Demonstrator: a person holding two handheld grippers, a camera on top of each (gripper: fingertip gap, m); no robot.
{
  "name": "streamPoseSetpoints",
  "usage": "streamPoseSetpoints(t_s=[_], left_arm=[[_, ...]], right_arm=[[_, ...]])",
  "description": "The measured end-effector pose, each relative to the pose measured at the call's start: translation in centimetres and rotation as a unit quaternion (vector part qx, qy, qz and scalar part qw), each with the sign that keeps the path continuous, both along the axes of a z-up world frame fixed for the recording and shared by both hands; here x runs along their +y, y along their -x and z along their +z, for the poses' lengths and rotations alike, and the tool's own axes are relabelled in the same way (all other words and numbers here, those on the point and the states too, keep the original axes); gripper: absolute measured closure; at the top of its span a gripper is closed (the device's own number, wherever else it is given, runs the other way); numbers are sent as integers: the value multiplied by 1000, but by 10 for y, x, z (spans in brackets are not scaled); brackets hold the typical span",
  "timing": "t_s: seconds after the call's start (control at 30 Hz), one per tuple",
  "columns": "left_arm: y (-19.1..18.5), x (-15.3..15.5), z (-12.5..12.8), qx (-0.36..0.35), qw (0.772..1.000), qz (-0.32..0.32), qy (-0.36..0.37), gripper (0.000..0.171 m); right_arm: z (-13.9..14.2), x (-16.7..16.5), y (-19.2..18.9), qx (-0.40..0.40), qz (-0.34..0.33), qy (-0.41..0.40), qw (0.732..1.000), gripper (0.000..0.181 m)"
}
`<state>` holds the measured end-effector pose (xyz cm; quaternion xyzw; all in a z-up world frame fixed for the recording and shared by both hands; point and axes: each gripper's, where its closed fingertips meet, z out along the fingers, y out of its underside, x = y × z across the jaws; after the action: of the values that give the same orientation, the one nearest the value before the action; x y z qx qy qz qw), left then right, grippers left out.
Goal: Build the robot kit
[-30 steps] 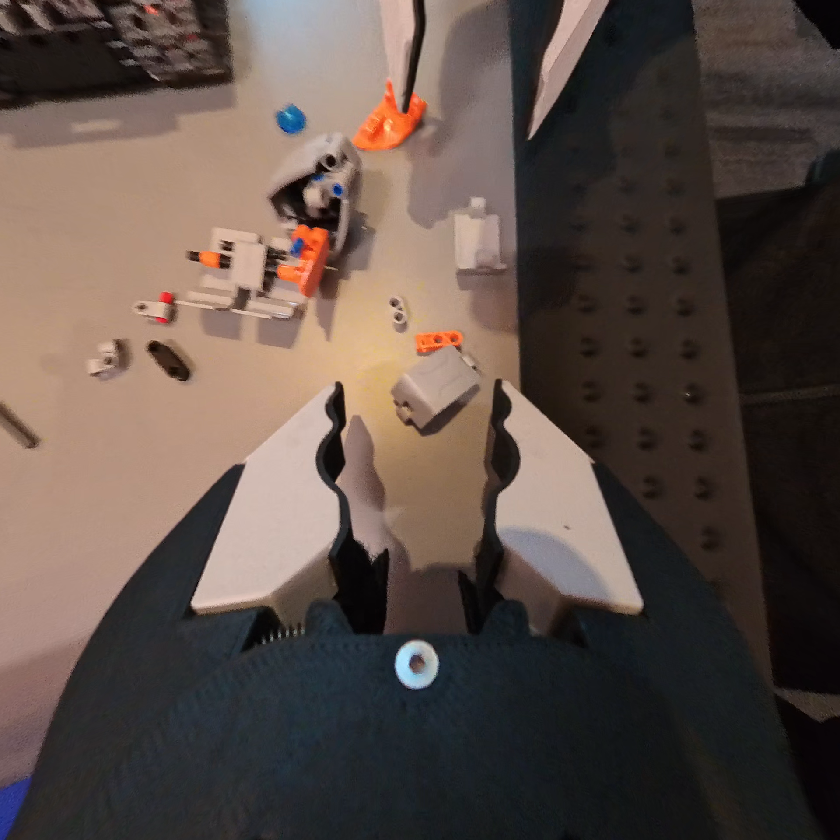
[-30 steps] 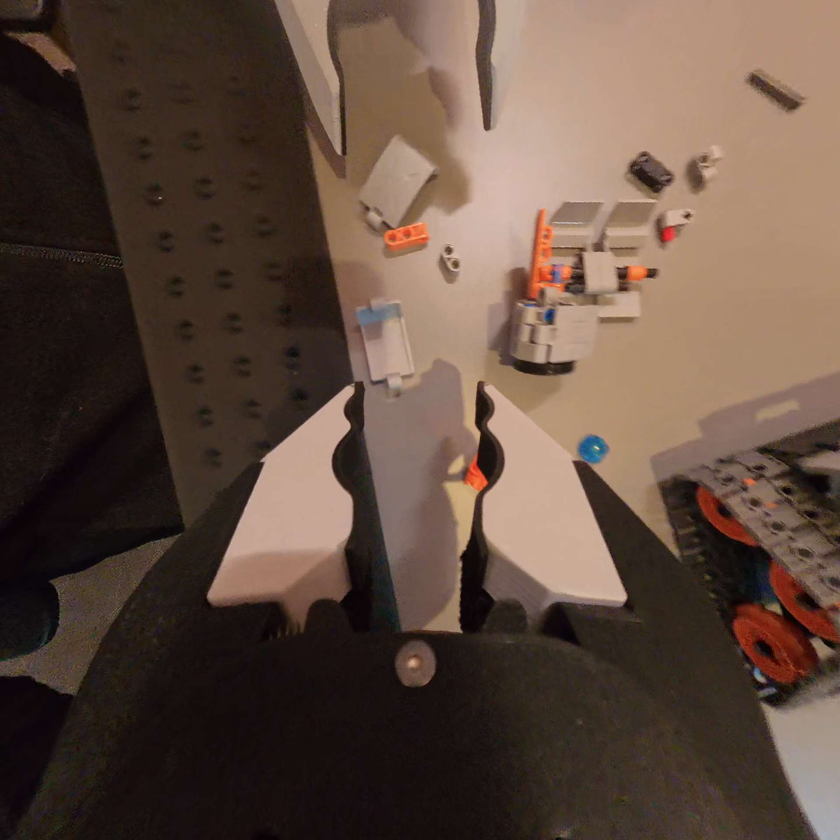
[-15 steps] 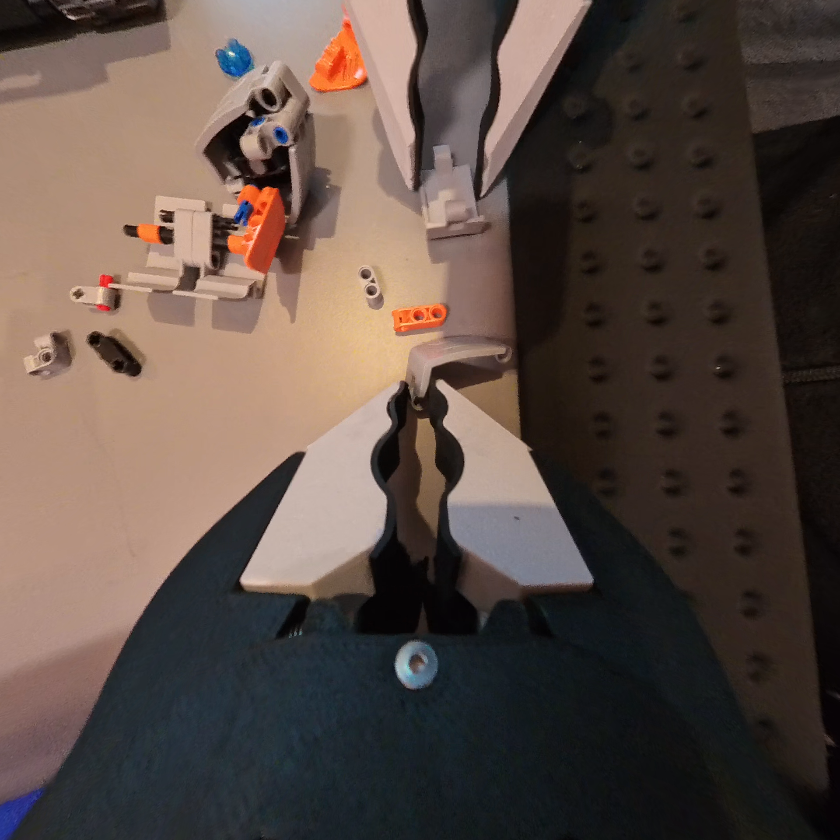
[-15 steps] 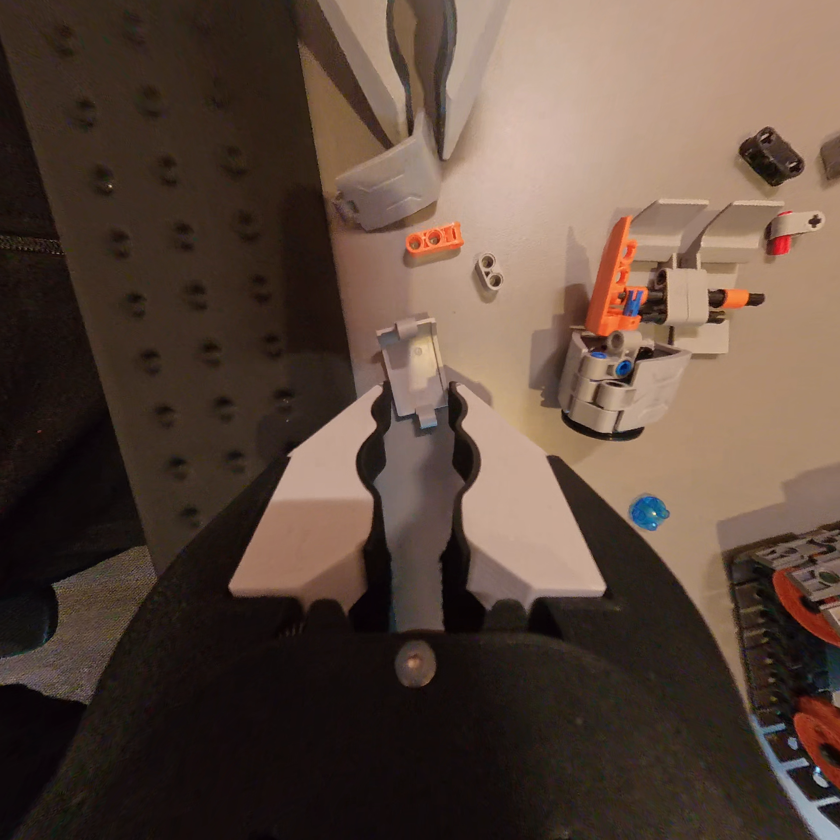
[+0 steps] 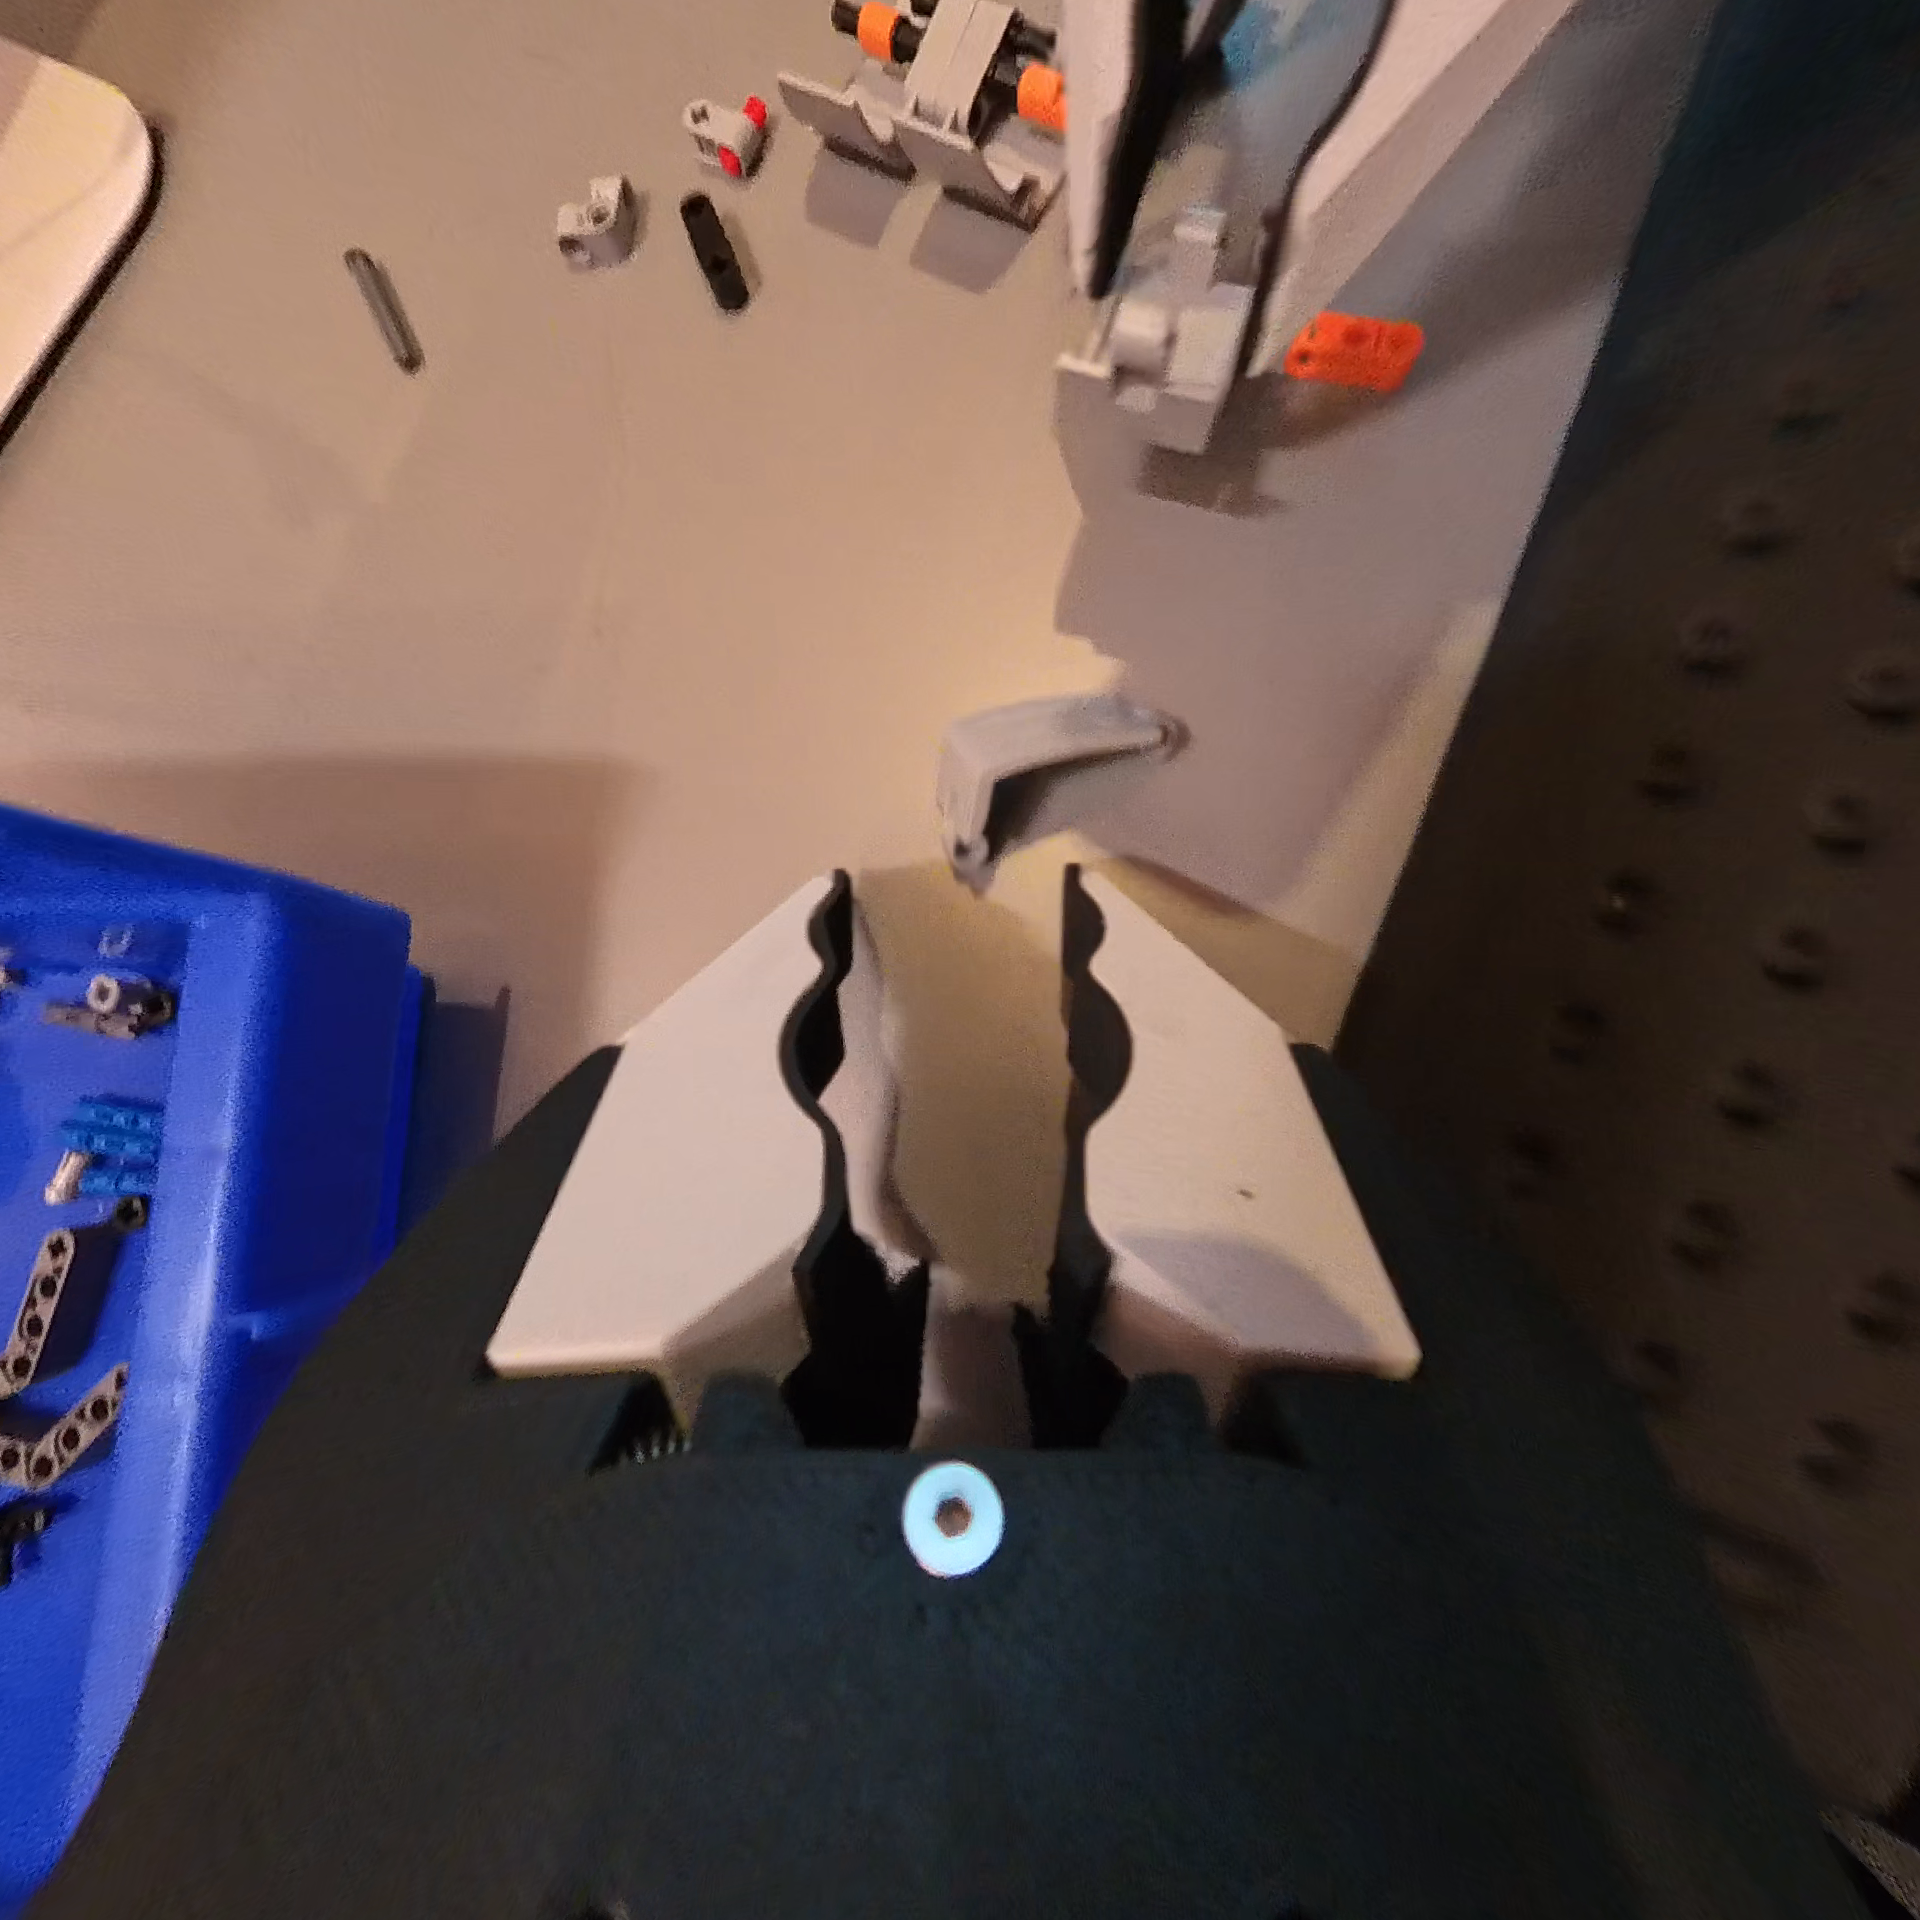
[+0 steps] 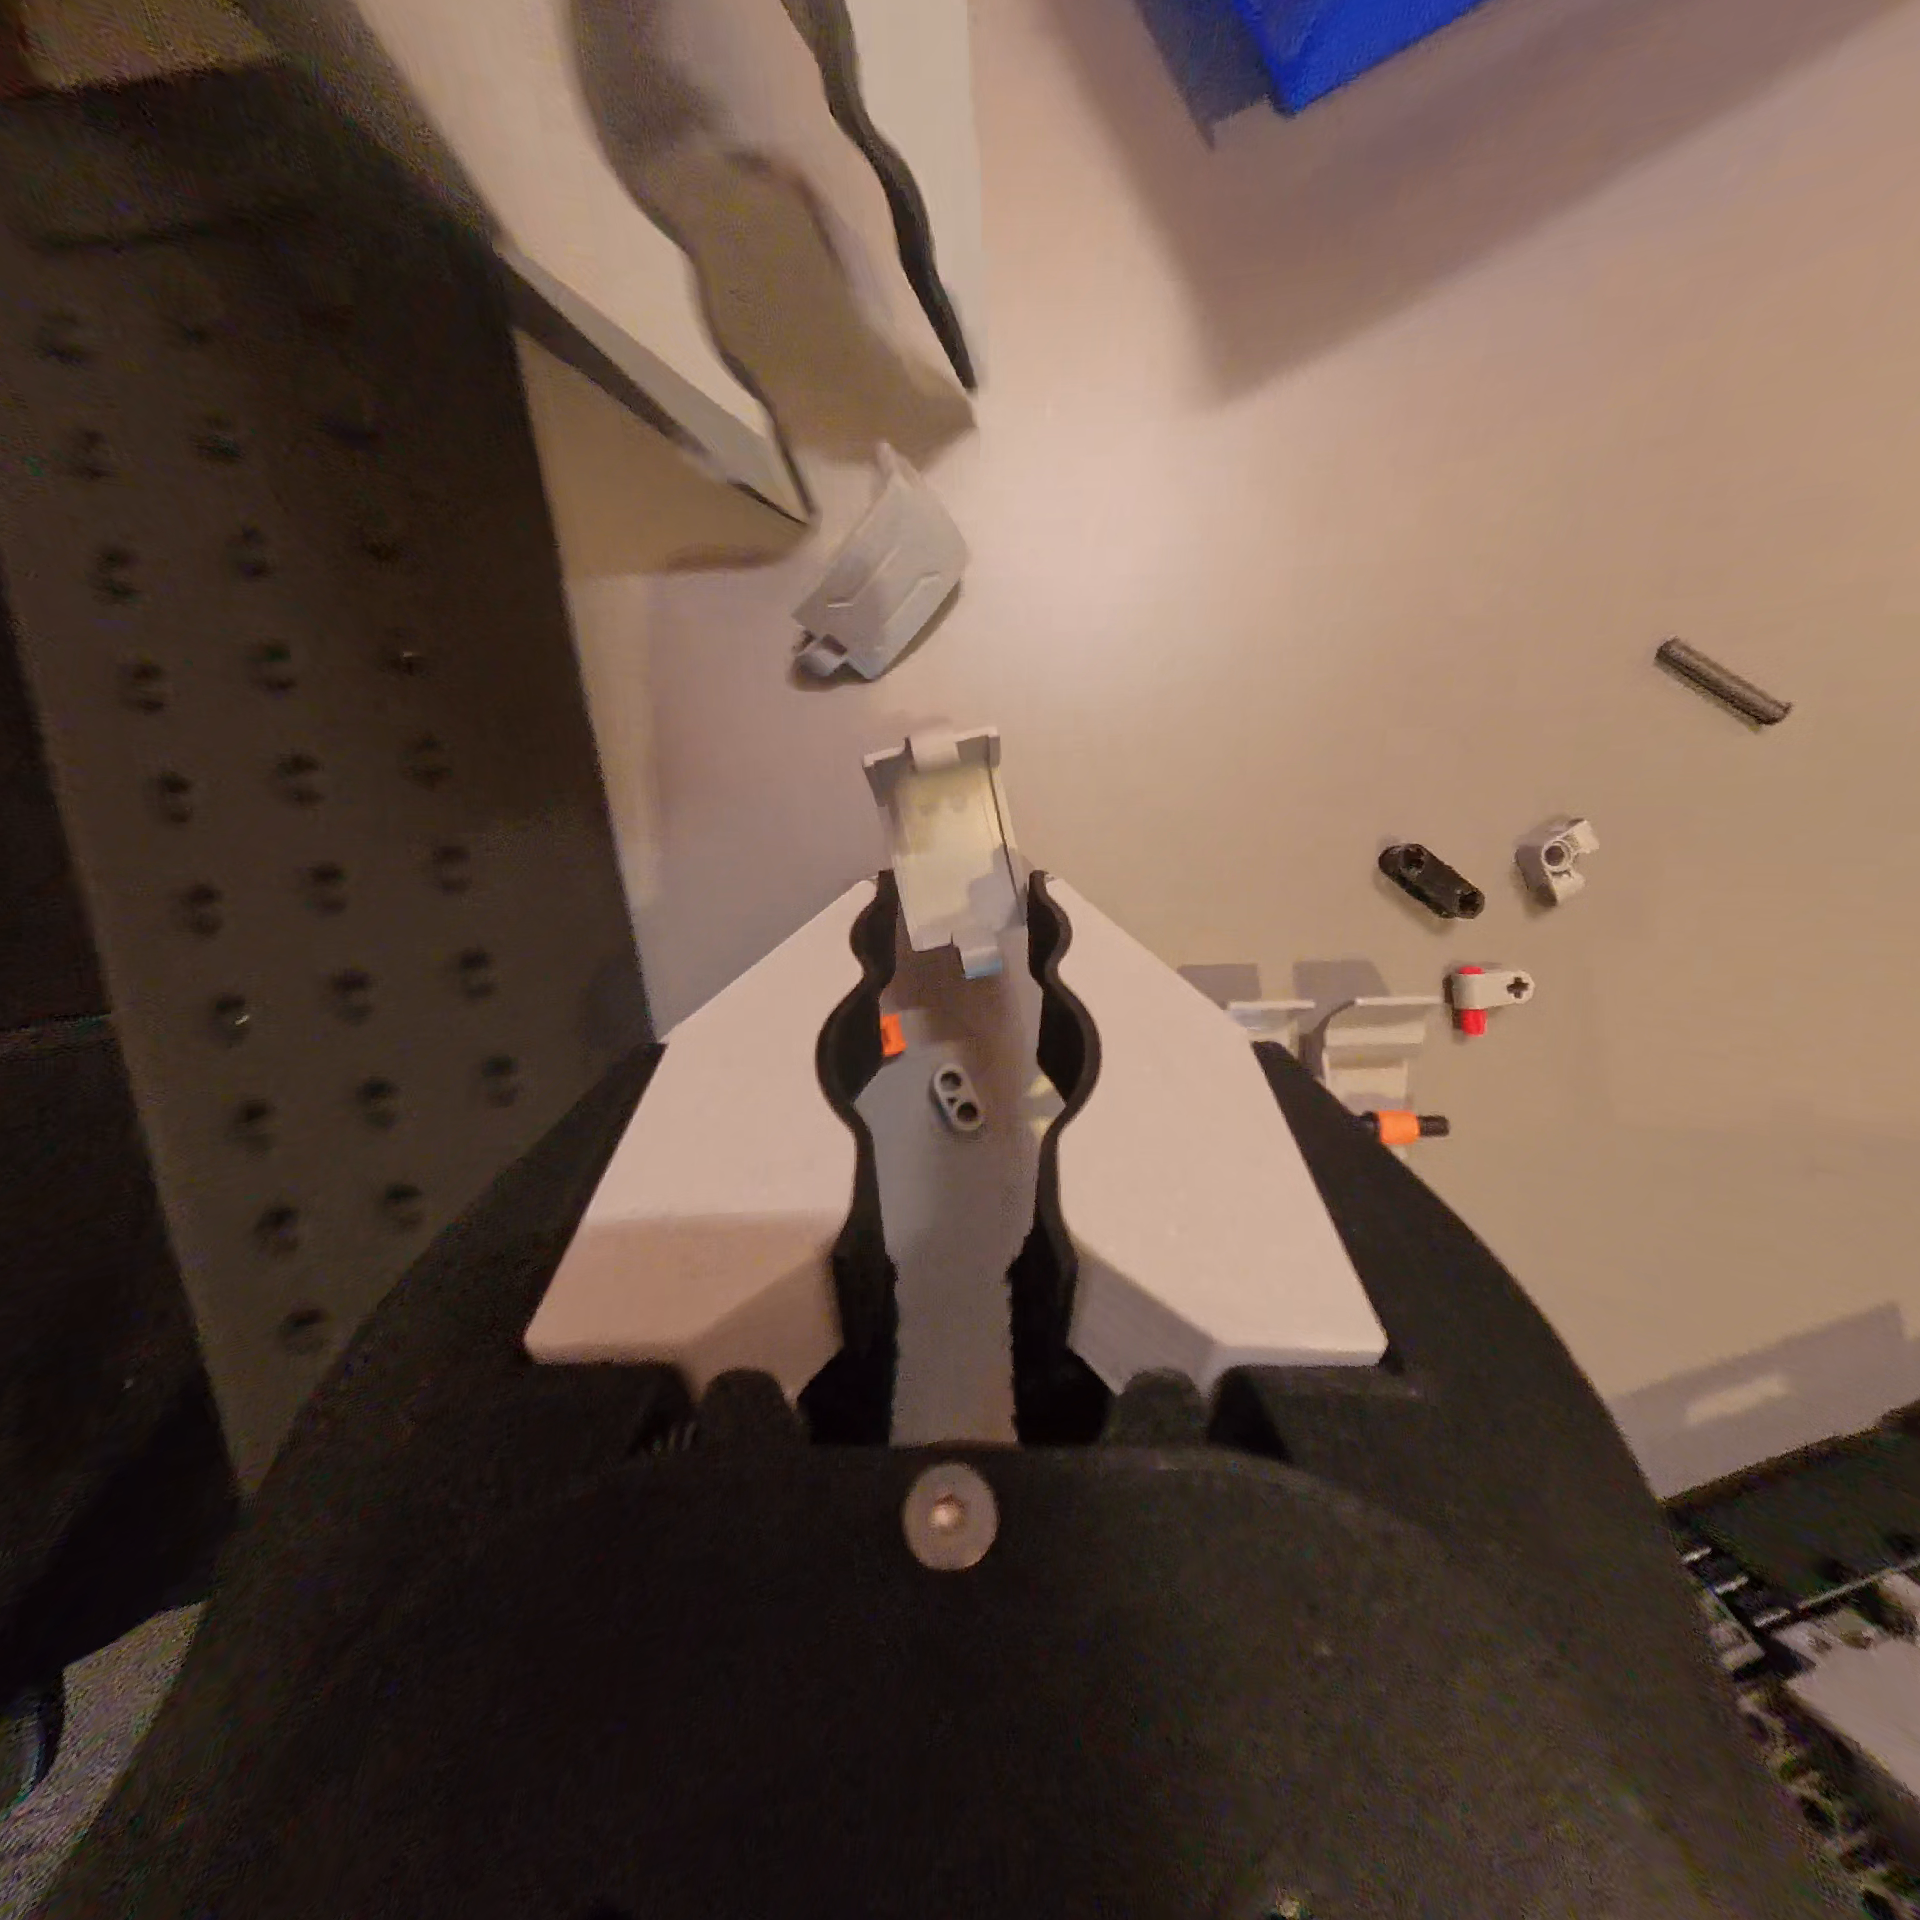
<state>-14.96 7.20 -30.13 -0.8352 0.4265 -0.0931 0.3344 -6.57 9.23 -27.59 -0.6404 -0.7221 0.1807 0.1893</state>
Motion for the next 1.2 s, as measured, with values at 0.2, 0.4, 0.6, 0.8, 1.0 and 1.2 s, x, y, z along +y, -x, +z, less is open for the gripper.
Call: streamPoseSetpoints(t_s=[0.2,0.4,0.6,0.8,1.0,1.2], left_arm=[[48,14,68,-19,996,55,-69,130],[141,91,85,31,973,224,-51,118],[191,132,25,92,942,310,86,109],[191,148,2,86,939,309,125,130],[183,150,15,78,950,287,95,171],[181,158,26,51,959,267,78,111]], right_arm=[[-27,-3,3,-50,14,-3,999,151],[-17,-2,4,1,25,-1,1000,145],[-14,-2,3,28,33,-3,999,148],[-21,-3,0,15,53,-14,998,149],[-14,-5,1,31,62,-20,997,150],[-12,-5,0,36,61,-24,997,150]])
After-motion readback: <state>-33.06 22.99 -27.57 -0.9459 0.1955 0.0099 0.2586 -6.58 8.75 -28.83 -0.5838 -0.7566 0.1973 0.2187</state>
